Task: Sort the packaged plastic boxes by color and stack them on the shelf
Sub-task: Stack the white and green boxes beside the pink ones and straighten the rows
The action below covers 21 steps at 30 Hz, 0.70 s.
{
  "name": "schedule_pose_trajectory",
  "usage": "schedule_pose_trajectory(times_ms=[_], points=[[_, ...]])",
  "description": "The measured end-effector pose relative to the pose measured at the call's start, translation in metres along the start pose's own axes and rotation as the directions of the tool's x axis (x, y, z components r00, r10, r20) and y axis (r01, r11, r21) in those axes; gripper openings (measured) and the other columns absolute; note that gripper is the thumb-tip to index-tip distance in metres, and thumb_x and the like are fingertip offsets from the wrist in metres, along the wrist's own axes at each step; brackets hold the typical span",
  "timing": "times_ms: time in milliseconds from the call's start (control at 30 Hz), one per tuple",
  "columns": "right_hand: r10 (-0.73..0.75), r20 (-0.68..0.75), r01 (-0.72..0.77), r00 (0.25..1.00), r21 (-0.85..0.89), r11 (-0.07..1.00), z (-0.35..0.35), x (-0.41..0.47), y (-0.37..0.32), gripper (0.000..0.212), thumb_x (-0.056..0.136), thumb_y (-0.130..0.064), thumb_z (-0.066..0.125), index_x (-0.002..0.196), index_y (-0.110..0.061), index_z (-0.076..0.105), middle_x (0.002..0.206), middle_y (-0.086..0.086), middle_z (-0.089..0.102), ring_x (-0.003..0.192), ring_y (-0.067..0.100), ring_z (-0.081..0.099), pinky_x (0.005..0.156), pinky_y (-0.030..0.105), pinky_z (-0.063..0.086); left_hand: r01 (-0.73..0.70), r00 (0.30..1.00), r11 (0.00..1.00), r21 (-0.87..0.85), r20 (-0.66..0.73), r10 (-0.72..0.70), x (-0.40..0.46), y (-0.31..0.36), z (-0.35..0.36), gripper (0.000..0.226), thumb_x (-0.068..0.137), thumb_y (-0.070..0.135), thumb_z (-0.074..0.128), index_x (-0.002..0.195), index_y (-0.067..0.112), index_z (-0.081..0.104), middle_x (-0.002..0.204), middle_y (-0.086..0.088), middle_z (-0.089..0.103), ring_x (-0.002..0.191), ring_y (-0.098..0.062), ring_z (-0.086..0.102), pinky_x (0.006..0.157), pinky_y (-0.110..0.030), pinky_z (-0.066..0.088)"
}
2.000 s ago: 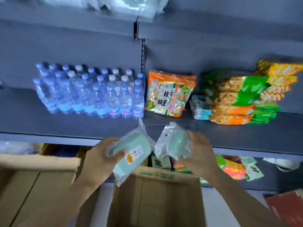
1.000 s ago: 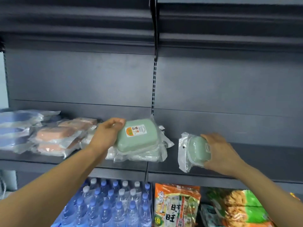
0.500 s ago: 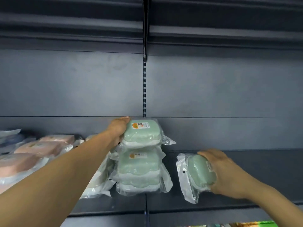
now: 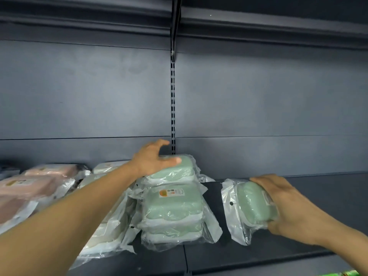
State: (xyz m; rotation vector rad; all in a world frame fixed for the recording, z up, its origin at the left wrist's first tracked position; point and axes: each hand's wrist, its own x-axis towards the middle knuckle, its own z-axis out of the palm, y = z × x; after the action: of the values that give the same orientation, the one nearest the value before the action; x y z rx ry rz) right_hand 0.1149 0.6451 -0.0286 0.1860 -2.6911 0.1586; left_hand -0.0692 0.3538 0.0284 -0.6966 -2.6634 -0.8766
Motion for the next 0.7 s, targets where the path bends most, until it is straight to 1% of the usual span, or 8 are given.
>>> schedule_pose_trajectory(times_ms=[67, 133, 300, 400, 467, 567, 633, 700], points=[[0.016, -0.001, -0.016, 1.0, 0.002, 1.0, -0.004, -0.003, -0.001, 0.098, 0.061, -0.031, 0.077, 0.144, -0.032, 0.025, 0.13, -0.019, 0.028, 0.126, 0.003, 0.029, 0.105, 0.011, 0.021, -0.081, 0.981, 0.983, 0.167, 0.189, 0.048, -0.002, 0.003, -0.003, 0.1, 0.057, 0.07, 0.069, 0.142, 0.034, 0.031, 0.142, 0.003, 0.043, 0.131, -0.02, 0.041, 0.11, -0.041, 0.033], [0.026, 0.006, -0.026, 1.0, -0.003, 1.0, -0.006, -0.005, -0.001, 0.098, 0.062, -0.029, 0.078, 0.144, -0.031, 0.025, 0.128, -0.019, 0.027, 0.125, 0.003, 0.029, 0.102, 0.009, 0.019, -0.106, 0.956, 0.969, 0.223, 0.29, 0.037, -0.002, 0.004, -0.001, 0.089, 0.07, 0.049, 0.076, 0.143, 0.029, 0.029, 0.136, 0.003, 0.05, 0.123, -0.02, 0.049, 0.107, -0.036, 0.038], [0.028, 0.025, -0.028, 0.999, -0.007, 1.0, -0.01, -0.01, -0.002, 0.099, 0.063, -0.025, 0.077, 0.144, -0.033, 0.022, 0.13, -0.021, 0.025, 0.127, 0.002, 0.027, 0.105, 0.01, 0.017, -0.138, 0.97, 0.97, 0.198, 0.227, 0.091, 0.006, 0.0, 0.002, 0.066, 0.082, 0.031, 0.072, 0.139, 0.024, 0.04, 0.137, -0.001, 0.05, 0.122, -0.02, 0.049, 0.106, -0.033, 0.037], [0.004, 0.028, -0.004, 1.0, -0.017, 1.0, -0.015, -0.012, -0.003, 0.1, 0.062, -0.023, 0.078, 0.143, -0.034, 0.022, 0.13, -0.021, 0.025, 0.128, 0.002, 0.027, 0.105, 0.009, 0.015, -0.129, 0.972, 0.949, 0.287, 0.226, 0.064, -0.002, 0.003, 0.004, 0.071, 0.085, 0.036, 0.067, 0.145, 0.026, 0.03, 0.148, 0.0, 0.037, 0.135, -0.022, 0.034, 0.112, -0.037, 0.029], [-0.027, 0.021, 0.027, 0.999, -0.022, 0.999, -0.02, -0.012, -0.006, 0.1, 0.062, -0.021, 0.078, 0.144, -0.033, 0.022, 0.132, -0.02, 0.024, 0.13, 0.003, 0.025, 0.108, 0.01, 0.013, -0.116, 0.99, 0.927, 0.357, 0.116, 0.079, -0.015, 0.017, 0.003, 0.073, 0.087, 0.044, 0.062, 0.147, 0.029, 0.024, 0.153, -0.001, 0.027, 0.141, -0.024, 0.02, 0.114, -0.044, 0.02], [-0.108, -0.064, 0.107, 0.992, -0.023, 0.994, -0.03, -0.01, -0.014, 0.097, 0.059, -0.015, 0.077, 0.143, -0.028, 0.03, 0.138, -0.013, 0.031, 0.133, 0.006, 0.025, 0.113, 0.017, 0.016, -0.181, 0.983, 0.972, 0.147, -0.004, 0.183, -0.043, 0.05, 0.001, 0.065, 0.088, 0.049, 0.056, 0.144, 0.026, 0.032, 0.15, 0.002, 0.033, 0.14, -0.018, 0.025, 0.114, -0.04, 0.023], [-0.158, -0.156, 0.158, 0.975, -0.009, 0.987, -0.039, -0.007, -0.024, 0.096, 0.056, -0.008, 0.076, 0.141, -0.025, 0.036, 0.139, -0.009, 0.036, 0.133, 0.01, 0.027, 0.114, 0.024, 0.021, -0.188, 0.978, 0.975, -0.118, 0.071, 0.197, -0.068, 0.077, 0.0, 0.064, 0.084, 0.052, 0.058, 0.14, 0.027, 0.039, 0.144, 0.008, 0.042, 0.133, -0.009, 0.038, 0.107, -0.03, 0.034], [-0.219, -0.232, 0.225, 0.948, -0.002, 0.974, -0.048, -0.005, -0.037, 0.094, 0.053, -0.003, 0.074, 0.139, -0.02, 0.04, 0.139, -0.004, 0.04, 0.133, 0.011, 0.029, 0.114, 0.033, 0.026, -0.081, 0.964, 0.932, -0.352, 0.212, 0.163, -0.099, 0.104, 0.0, 0.069, 0.076, 0.056, 0.063, 0.136, 0.028, 0.043, 0.134, 0.012, 0.051, 0.121, -0.004, 0.049, 0.093, -0.022, 0.043]])
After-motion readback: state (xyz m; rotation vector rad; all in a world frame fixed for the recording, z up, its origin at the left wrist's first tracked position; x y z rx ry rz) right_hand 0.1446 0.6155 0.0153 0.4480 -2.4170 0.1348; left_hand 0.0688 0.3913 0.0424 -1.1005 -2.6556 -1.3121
